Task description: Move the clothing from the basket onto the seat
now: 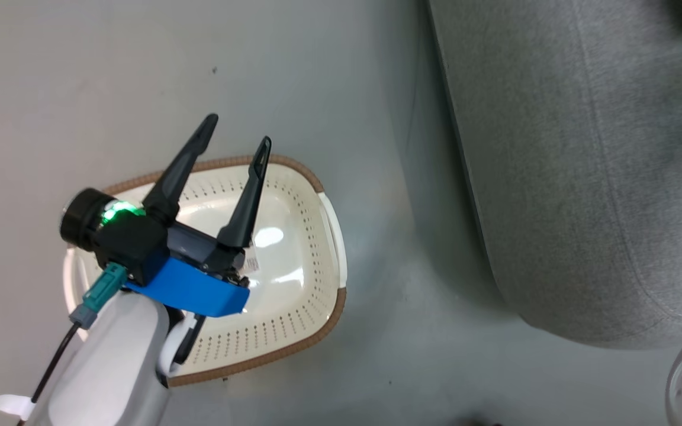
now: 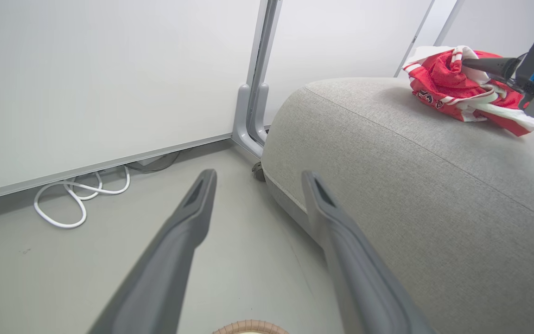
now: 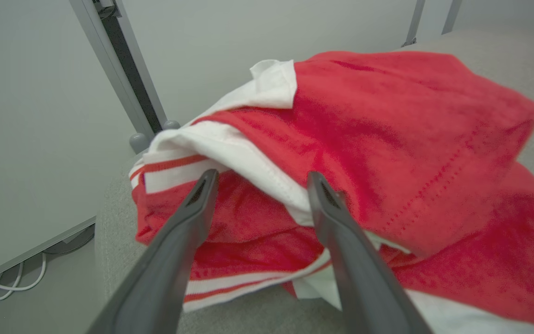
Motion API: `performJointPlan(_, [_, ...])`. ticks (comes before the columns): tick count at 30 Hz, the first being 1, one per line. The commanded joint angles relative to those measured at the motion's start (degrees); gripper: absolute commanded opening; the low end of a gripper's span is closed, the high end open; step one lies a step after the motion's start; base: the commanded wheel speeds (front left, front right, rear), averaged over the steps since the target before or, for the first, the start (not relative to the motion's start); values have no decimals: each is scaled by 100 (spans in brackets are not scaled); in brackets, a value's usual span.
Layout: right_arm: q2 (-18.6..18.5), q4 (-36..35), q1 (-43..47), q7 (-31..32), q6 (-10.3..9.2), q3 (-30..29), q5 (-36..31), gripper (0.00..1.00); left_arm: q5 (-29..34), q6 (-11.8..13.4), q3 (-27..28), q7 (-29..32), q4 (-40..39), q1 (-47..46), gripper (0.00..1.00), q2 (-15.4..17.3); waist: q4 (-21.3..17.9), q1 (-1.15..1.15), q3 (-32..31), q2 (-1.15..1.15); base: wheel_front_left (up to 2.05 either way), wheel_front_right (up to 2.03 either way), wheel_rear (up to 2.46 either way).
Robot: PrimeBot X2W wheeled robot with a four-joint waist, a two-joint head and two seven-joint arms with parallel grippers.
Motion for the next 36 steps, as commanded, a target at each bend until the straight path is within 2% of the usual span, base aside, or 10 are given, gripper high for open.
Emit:
performJointPlan(1, [15, 13, 242, 1, 3, 146, -39, 100, -41, -12, 19, -28, 59, 94, 100, -73, 53, -1, -460, 0, 0, 0, 0])
performJointPlan(9, [191, -386, 1581, -81, 3, 1322, 473, 100, -217, -12, 417, -29, 533, 815, 100, -561, 270, -1, -1956, 0, 0, 0, 0])
performJointPlan(13, [297, -906, 2413, -39, 3, 1915, 827, 100, -218, -12, 706, -28, 744, 1248, 100, -755, 408, -1, -2605, 0, 0, 0, 0])
performJointPlan(18, [390, -1744, 3553, 41, 3, 2454, 783, 100, -132, -12, 971, -28, 954, 1714, 100, -935, 675, -1, -3271, 0, 0, 0, 0])
performJointPlan(24, [467, -2676, 4725, 217, 3, 2765, 674, 100, 5, -10, 1376, -24, 1067, 2116, 100, -1041, 1073, -1, -3679, 0, 0, 0, 0])
performJointPlan(27, [471, -3038, 5242, 236, 3, 2971, 820, 100, 38, -11, 1542, -24, 1094, 2233, 100, -1067, 1286, -1, -3814, 0, 0, 0, 0])
performJointPlan(36, [461, -3762, 6232, 68, 3, 3165, 909, 100, -14, -11, 1747, -24, 1204, 2398, 100, -965, 1641, -1, -3999, 0, 0, 0, 0])
